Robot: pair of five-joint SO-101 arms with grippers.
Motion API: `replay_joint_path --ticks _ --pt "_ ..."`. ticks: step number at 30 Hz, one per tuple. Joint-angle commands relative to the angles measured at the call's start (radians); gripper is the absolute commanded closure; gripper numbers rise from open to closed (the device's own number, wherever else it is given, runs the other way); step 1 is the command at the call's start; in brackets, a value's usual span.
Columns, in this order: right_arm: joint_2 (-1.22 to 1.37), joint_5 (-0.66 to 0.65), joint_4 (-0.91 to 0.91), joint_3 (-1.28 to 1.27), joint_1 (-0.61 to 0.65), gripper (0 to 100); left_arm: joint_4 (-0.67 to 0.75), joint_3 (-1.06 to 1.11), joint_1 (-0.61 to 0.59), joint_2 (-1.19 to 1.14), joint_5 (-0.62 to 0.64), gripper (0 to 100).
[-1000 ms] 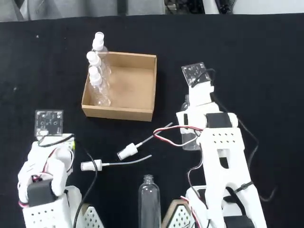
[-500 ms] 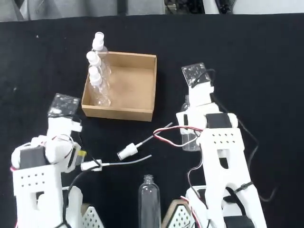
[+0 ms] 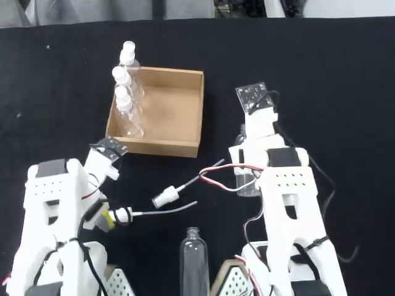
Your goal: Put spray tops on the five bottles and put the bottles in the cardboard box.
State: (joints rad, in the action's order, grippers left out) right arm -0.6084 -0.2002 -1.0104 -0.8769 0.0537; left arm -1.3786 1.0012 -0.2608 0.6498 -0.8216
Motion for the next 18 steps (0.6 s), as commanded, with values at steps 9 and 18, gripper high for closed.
replay_joint_path --ticks 9,18 --pt "-0.038 -0.002 0.026 0.002 -0.025 88.6 0.157 -0.054 0.001 -0.149 -0.009 78" --pt "-0.038 -0.002 0.026 0.002 -0.025 88.6 0.269 -0.056 0.007 -0.155 0.138 78"
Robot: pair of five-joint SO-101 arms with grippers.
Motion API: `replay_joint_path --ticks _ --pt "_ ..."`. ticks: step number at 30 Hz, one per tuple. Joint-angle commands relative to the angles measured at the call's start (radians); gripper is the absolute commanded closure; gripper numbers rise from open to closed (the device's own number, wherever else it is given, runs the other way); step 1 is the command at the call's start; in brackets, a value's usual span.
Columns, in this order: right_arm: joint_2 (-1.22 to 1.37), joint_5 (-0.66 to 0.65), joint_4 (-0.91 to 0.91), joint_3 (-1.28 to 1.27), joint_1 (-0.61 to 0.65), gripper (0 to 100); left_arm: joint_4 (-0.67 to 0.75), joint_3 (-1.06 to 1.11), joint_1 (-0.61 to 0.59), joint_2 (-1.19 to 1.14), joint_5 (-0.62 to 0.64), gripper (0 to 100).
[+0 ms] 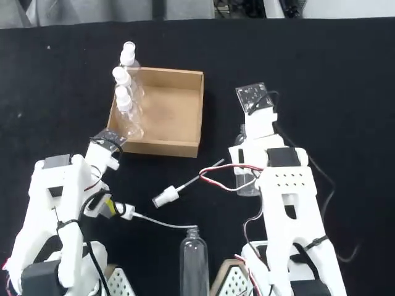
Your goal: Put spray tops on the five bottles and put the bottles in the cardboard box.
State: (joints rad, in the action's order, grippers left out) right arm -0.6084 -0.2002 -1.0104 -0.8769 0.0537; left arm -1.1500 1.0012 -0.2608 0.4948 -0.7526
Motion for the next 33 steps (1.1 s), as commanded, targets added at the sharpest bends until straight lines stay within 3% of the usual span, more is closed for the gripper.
replay_joint_path --ticks 1,14,33 --pt "-0.038 -0.002 0.026 0.002 -0.025 88.6 0.048 -0.056 0.007 0.000 0.086 78" --pt "-0.038 -0.002 0.026 0.001 -0.025 88.6 0.209 -0.056 0.010 -0.002 0.471 78" --pt "-0.038 0.000 0.061 -0.018 -0.025 88.6 0.207 -0.094 0.001 0.011 0.893 78"
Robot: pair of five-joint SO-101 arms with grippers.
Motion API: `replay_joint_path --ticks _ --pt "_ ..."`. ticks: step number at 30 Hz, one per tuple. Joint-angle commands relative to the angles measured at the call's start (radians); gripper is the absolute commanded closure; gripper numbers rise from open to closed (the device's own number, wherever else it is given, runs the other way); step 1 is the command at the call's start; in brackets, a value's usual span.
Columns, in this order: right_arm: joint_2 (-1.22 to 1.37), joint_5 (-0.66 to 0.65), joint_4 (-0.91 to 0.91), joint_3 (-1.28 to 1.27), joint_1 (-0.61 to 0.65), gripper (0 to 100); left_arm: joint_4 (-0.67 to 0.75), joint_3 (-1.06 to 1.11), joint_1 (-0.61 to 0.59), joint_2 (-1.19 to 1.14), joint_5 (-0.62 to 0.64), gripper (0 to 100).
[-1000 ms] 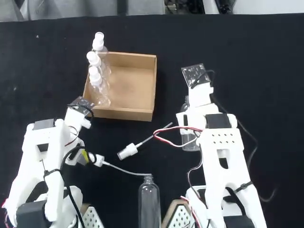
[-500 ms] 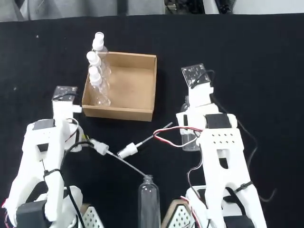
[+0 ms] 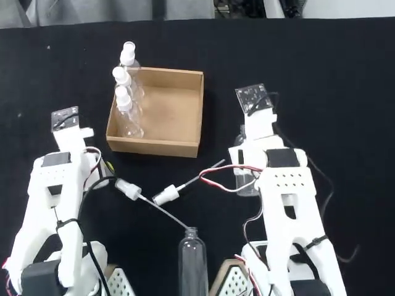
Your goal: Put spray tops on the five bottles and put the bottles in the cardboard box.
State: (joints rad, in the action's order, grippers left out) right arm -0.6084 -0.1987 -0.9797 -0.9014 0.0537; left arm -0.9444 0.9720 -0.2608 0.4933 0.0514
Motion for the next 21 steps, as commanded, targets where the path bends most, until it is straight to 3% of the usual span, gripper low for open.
replay_joint_path --ticks 1,13,17,21 --pt "-0.038 -0.002 0.029 0.007 -0.025 88.6 0.002 -0.065 0.004 0.012 0.110 78" --pt "-0.038 -0.003 0.029 0.007 -0.025 88.6 -0.144 -0.117 0.013 0.012 0.189 78" --pt "-0.038 -0.003 0.029 0.007 -0.025 88.6 -0.149 -0.108 0.027 0.011 0.259 78" --pt "-0.038 -0.003 0.029 0.007 -0.025 88.6 -0.181 -0.113 0.090 0.006 0.414 78"
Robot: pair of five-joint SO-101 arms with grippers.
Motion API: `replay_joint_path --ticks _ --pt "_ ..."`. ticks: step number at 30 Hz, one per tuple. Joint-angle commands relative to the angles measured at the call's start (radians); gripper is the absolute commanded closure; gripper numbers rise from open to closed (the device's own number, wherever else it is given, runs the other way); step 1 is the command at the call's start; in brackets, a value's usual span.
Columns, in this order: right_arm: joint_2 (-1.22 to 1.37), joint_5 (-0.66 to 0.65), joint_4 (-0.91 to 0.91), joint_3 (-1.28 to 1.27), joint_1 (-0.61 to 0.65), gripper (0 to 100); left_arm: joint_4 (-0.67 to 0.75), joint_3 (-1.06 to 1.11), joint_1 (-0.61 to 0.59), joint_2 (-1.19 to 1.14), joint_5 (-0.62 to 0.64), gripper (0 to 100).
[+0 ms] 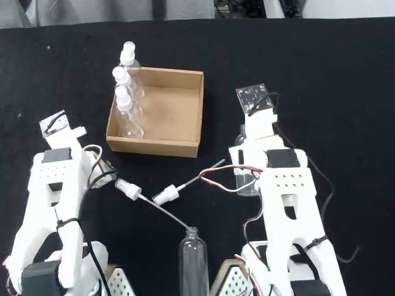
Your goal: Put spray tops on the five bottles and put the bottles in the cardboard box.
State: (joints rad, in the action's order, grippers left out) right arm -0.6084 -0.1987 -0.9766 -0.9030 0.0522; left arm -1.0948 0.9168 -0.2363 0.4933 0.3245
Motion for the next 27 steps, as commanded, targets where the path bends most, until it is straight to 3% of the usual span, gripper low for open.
replay_joint_path --ticks 1,7,19,27 --pt "-0.038 -0.003 0.026 0.008 -0.023 88.6 -0.032 -0.059 0.084 0.005 0.189 77" --pt "-0.038 -0.003 0.026 0.008 -0.023 88.6 -0.023 -0.044 0.183 0.000 0.468 77" --pt "-0.038 -0.003 0.026 0.008 -0.023 88.6 -0.021 -0.027 0.312 0.000 0.577 77" --pt "-0.038 -0.003 0.026 0.008 -0.025 88.6 0.278 0.163 0.331 0.003 0.643 78"
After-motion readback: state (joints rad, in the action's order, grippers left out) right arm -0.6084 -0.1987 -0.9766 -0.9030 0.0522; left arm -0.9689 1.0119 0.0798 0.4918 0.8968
